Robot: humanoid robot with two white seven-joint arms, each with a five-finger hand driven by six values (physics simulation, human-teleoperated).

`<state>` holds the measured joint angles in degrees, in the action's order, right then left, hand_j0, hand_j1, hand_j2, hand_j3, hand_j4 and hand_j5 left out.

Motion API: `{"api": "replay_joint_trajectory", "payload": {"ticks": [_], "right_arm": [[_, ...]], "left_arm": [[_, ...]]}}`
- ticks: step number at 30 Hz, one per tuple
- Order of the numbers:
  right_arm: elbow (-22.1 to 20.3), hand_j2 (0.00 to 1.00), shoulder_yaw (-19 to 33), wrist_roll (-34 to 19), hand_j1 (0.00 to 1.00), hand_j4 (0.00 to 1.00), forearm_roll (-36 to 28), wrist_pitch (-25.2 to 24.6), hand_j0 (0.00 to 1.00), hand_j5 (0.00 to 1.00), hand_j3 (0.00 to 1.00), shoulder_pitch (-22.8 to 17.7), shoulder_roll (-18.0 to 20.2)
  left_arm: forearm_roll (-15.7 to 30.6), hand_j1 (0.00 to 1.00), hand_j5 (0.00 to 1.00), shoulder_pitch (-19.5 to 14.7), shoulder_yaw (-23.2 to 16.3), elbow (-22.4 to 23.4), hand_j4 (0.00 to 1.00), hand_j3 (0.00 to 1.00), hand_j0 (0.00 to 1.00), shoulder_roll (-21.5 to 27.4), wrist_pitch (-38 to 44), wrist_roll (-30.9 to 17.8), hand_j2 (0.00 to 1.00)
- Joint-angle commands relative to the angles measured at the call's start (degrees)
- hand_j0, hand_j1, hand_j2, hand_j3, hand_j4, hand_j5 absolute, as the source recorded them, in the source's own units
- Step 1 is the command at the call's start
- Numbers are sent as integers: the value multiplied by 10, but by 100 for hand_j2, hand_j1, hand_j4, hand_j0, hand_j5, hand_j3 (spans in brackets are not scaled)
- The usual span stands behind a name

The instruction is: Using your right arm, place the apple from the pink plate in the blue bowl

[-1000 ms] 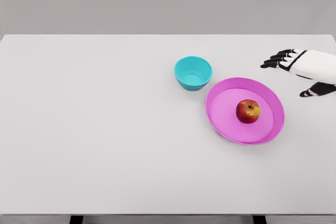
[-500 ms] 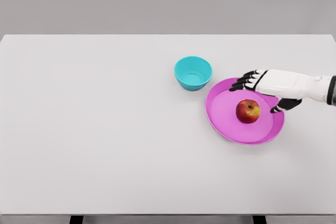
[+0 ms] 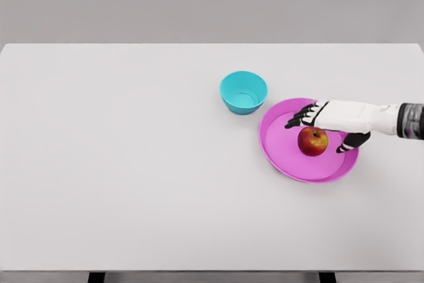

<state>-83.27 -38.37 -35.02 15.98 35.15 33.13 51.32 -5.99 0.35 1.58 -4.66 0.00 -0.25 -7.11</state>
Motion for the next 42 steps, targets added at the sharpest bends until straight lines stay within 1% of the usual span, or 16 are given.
{"api": "replay_joint_trajectory", "payload": {"ticks": [1,9,16,17,18,19,21,22,23,24,25,26,27,29,42], "right_arm": [[9,100,-7,0,100,100,2,-1,100,100,100,0,-2],[13,100,-26,0,100,100,2,-1,100,100,100,5,-3],[13,100,-33,0,100,100,2,-1,100,100,100,7,-8],[13,96,-34,0,96,96,2,-1,96,96,96,7,-9],[13,96,-35,0,96,96,2,-1,96,96,96,7,-8],[14,90,-35,0,90,90,2,-1,90,90,90,7,-8],[14,65,-35,0,65,65,2,-1,65,65,65,7,-8],[14,56,-35,0,56,56,2,-1,56,56,56,7,-8],[14,49,-35,0,49,49,2,-1,49,49,49,7,-8],[13,46,-35,0,46,46,2,-1,46,46,46,7,-8],[14,41,-35,0,41,41,2,-1,41,41,41,7,-8],[14,40,-35,0,40,40,2,-1,40,40,40,7,-8],[14,37,-35,0,37,37,2,-1,37,37,37,7,-8],[14,36,-35,0,36,36,2,-1,36,36,36,7,-8],[15,36,-26,0,36,36,0,-1,36,36,36,33,-12]], "left_arm": [[0,100,100,0,0,0,100,100,100,0,0,0,100],[0,100,100,0,0,0,100,100,100,0,0,0,100],[0,100,100,0,0,0,100,100,100,0,0,0,100],[0,100,100,0,0,0,100,100,100,0,0,1,100],[0,100,100,0,0,0,100,100,100,0,0,0,100],[0,100,100,0,0,0,100,100,100,0,0,1,100],[0,100,100,0,0,0,100,100,100,0,0,1,100],[0,100,100,0,0,0,100,100,100,0,0,1,100],[0,100,100,0,0,0,100,100,100,0,1,1,100],[0,100,100,0,0,0,100,100,100,0,0,1,100],[0,100,100,0,0,0,100,100,100,0,0,1,100],[0,100,100,0,0,0,100,100,100,0,0,0,100],[0,100,100,0,0,0,100,100,100,0,1,0,100],[0,100,100,0,0,0,100,100,100,0,0,0,100],[0,100,100,-1,0,0,100,100,100,0,0,0,100]]}}
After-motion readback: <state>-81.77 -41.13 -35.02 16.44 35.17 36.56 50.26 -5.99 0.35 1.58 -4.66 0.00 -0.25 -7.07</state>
